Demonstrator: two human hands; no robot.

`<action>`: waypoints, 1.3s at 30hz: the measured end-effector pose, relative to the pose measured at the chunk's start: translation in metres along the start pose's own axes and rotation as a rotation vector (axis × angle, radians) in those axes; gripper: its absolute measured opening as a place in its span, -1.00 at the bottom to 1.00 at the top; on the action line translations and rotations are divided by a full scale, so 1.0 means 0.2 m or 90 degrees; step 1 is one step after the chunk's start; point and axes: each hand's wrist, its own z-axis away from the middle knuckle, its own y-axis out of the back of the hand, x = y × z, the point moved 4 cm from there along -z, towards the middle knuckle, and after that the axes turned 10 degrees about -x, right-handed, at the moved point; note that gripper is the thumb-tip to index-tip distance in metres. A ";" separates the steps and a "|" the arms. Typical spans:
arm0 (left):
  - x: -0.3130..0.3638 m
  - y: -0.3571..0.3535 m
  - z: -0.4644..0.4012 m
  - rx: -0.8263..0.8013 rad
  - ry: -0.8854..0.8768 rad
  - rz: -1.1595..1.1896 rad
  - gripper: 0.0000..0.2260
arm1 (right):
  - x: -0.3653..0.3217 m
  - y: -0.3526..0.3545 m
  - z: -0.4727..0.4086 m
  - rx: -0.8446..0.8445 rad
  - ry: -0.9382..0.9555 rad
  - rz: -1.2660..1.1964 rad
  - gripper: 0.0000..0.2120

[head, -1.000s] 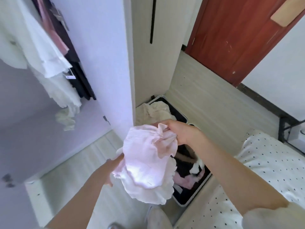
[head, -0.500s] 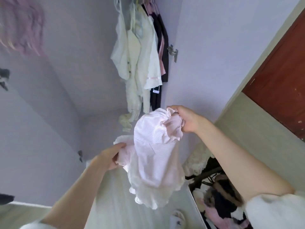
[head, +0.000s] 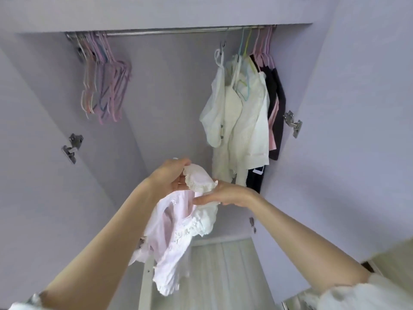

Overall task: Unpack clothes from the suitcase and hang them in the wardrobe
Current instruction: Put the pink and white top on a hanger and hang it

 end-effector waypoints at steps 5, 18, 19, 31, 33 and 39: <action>0.30 0.23 -0.13 0.152 -0.096 -0.031 -0.89 | -0.37 0.24 -0.18 0.206 0.146 -0.058 -0.88; 0.01 0.60 -0.48 0.007 -0.109 -0.194 -0.77 | -0.84 0.49 -0.58 0.063 0.212 -0.451 -0.73; 0.00 0.63 -0.55 0.023 -0.105 -0.224 -0.78 | -0.89 0.51 -0.62 0.070 0.220 -0.457 -0.70; -0.01 0.89 -0.89 -0.016 0.045 -0.314 -0.32 | -1.01 0.76 -0.76 0.143 0.254 -0.519 -0.75; 0.03 0.83 -0.91 -0.054 -0.019 -0.303 -0.53 | -1.02 0.77 -0.79 0.118 0.251 -0.511 -0.76; 0.01 0.91 -0.96 0.209 0.044 -0.317 -0.68 | -1.04 0.80 -0.84 0.060 0.225 -0.505 -0.74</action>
